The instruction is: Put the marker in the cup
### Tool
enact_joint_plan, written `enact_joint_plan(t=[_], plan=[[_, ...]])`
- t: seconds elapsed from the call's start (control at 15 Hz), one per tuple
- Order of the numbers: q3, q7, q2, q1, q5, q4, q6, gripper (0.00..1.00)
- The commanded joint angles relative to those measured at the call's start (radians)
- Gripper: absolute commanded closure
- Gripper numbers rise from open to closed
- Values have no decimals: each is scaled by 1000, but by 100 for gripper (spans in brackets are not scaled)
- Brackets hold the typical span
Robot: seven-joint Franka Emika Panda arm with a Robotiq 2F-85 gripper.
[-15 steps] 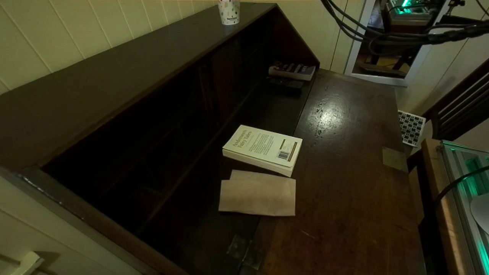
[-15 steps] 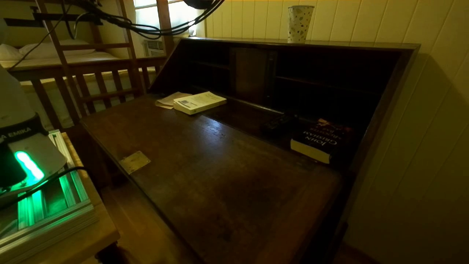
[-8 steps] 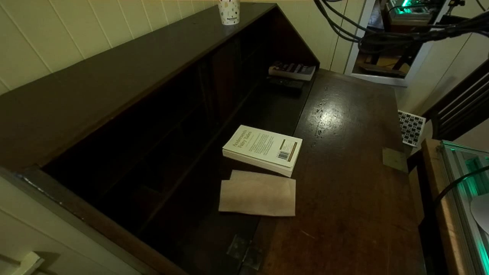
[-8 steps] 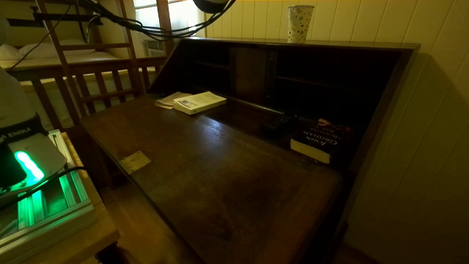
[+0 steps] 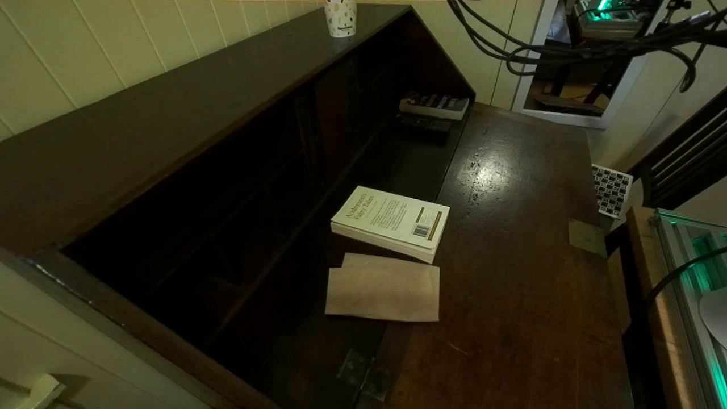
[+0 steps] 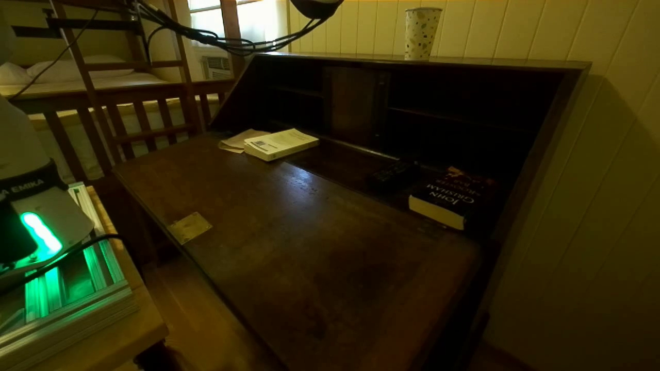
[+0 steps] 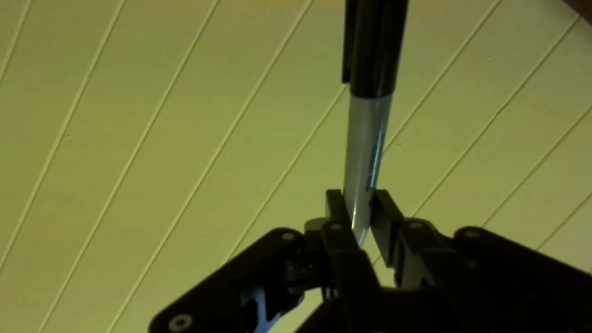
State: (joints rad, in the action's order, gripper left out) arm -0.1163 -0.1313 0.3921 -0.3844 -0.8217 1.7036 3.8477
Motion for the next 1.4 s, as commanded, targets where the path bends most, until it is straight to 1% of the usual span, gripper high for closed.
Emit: enact_joint_plan(t=[0.0, 0.27, 0.53, 0.8, 1.33], plan=[[31, -108, 67, -35, -55, -102, 18, 95], [40, -184, 89, -40, -61, -126, 0, 95], [30, -215, 75, -40, -38, -105, -25, 95], [32, -255, 75, -47, -44, -94, -33, 95], [25, -269, 100, -43, -19, -68, -11, 95]])
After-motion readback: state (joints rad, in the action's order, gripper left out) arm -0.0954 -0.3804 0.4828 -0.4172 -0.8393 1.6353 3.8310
